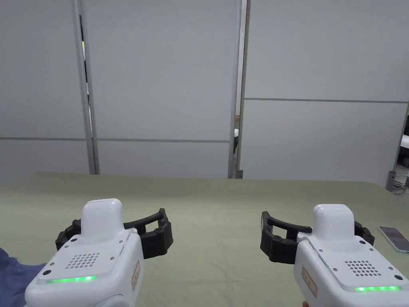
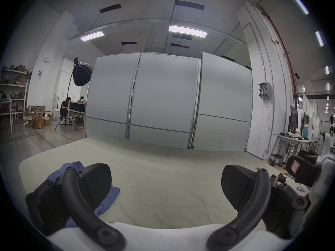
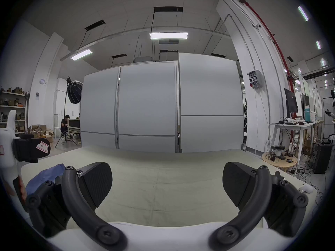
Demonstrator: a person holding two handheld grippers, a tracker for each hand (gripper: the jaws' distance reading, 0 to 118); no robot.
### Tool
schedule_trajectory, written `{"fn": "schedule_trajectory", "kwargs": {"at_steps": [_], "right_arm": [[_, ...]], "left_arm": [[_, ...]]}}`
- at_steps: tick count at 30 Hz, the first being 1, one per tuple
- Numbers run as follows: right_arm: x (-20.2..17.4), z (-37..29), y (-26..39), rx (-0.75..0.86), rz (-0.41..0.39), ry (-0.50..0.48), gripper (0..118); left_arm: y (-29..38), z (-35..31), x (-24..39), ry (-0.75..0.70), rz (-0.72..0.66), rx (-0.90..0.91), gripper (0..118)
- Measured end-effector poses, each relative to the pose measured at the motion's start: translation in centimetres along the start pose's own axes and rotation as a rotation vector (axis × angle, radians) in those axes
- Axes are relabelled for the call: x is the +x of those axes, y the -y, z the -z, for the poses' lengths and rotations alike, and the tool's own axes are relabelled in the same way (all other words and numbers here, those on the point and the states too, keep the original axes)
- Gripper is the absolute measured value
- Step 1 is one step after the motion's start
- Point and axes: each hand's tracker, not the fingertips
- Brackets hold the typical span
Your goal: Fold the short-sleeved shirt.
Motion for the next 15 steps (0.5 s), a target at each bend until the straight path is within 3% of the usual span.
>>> {"fn": "schedule_trajectory", "kwargs": {"at_steps": [15], "right_arm": [[-0.44, -0.3, -0.15, -0.013, 0.033, -0.024, 118]], "left_arm": [[-0.15, -0.35, 0.15, 0.016, 0.043, 0.036, 118]]}}
